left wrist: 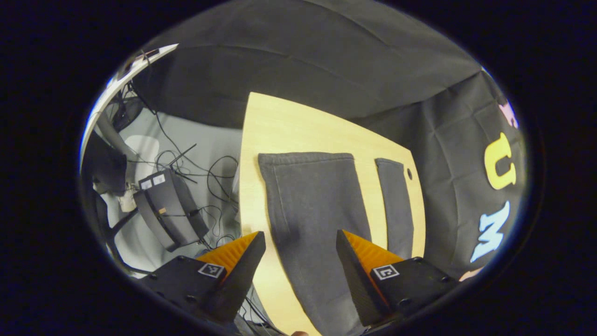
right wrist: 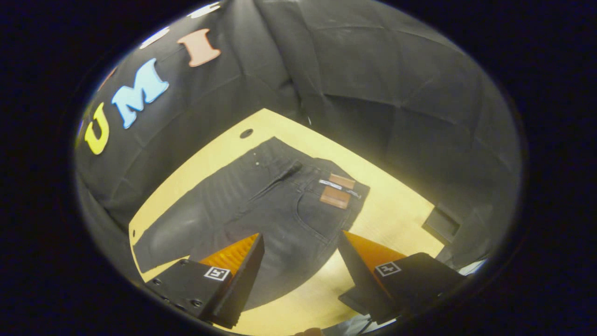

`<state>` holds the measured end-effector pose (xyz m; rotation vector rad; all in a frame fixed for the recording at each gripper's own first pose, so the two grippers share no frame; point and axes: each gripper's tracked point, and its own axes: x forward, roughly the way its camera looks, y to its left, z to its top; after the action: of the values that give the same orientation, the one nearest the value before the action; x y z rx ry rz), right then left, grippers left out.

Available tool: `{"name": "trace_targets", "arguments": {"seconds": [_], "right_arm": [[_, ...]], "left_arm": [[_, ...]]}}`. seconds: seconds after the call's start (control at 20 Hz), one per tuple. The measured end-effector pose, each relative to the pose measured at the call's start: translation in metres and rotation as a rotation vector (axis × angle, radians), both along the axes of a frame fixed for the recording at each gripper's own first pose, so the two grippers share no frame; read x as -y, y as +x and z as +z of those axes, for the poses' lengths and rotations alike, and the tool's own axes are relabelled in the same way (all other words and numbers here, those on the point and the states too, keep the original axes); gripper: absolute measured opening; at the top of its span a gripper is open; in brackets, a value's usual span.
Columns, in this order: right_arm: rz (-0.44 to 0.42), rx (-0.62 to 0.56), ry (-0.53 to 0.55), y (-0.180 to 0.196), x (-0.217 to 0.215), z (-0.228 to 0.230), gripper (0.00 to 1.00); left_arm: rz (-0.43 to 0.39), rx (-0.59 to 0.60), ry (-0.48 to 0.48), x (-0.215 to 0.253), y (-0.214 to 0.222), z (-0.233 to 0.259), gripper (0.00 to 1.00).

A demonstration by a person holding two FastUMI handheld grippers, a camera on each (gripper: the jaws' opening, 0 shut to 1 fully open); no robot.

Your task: Grasp the waist and the cuffs of the jeans and fold them to make the two legs overlap; first hold the waist and fold one-third of the jeans toward the cuffs, then hold the cuffs and fold the remaining one-third in the same direction to finish folding.

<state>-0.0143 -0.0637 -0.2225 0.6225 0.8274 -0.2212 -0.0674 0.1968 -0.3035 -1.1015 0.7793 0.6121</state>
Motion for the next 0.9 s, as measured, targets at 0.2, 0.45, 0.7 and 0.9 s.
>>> {"name": "trace_targets", "arguments": {"seconds": [0.2, 0.45, 0.7, 0.9], "right_arm": [[-0.086, -0.049, 0.051, 0.004, 0.023, -0.018, 0.97], [-0.209, -0.096, 0.178, 0.022, 0.035, -0.046, 0.96], [-0.217, -0.102, 0.146, 0.039, 0.017, -0.066, 0.96], [-0.077, -0.189, -0.17, 0.032, 0.01, -0.077, 0.92]], "left_arm": [[0.014, -0.015, -0.032, -0.013, 0.02, -0.028, 0.99], [-0.001, 0.044, -0.049, -0.011, 0.05, -0.031, 0.95], [0.01, 0.099, -0.097, -0.005, 0.06, -0.031, 0.88], [0.01, 0.116, -0.094, -0.009, 0.053, -0.045, 0.58]]}}
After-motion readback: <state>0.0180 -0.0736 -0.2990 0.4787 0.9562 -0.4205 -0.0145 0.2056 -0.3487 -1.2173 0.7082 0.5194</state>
